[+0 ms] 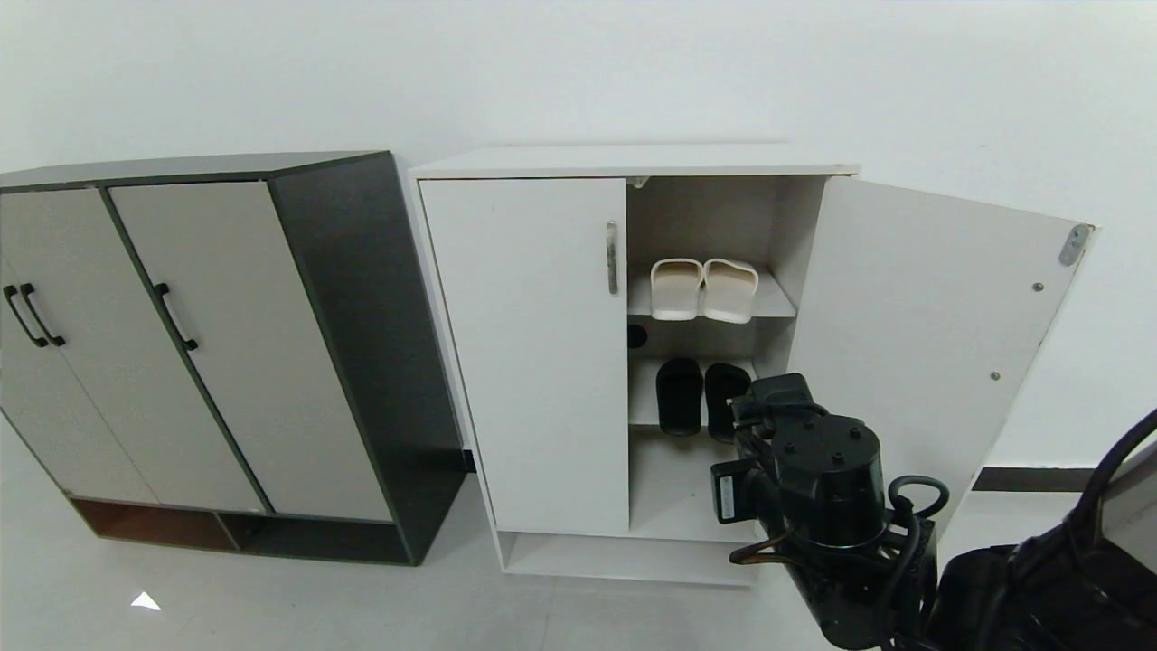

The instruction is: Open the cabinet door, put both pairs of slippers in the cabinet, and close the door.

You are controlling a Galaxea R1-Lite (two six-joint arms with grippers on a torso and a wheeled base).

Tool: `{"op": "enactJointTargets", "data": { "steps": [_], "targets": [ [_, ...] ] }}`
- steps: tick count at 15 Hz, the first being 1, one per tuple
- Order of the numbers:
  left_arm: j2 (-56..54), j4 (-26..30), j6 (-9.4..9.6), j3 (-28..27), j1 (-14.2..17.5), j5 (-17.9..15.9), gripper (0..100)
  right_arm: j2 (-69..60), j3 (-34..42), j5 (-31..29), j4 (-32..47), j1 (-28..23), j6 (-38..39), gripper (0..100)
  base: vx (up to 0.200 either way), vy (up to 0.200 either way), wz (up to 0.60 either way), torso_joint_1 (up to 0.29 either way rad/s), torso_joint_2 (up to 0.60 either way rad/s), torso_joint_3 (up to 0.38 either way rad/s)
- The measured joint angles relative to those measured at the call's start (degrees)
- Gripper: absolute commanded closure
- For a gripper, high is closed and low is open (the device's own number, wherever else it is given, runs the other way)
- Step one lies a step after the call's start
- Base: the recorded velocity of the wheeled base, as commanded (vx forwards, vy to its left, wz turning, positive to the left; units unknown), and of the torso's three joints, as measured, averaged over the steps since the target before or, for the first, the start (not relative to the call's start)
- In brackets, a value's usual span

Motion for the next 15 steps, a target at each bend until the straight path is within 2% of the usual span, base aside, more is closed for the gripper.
{"op": "enactJointTargets", "data": {
  "steps": [8,15],
  "targets": [
    [0.00,0.00,-0.06,0.00,0.00,0.00,100,0.15,0.02,0.01,-0.02,0.00,0.00,100,0.000,0.000,0.00,0.000,0.00,0.000],
    [0.00,0.00,-0.35,0.00,-0.02,0.00,100,1.83,0.17,-0.02,-0.46,0.00,0.09,100,0.000,0.000,0.00,0.071,-0.37,-0.309]
  ]
}}
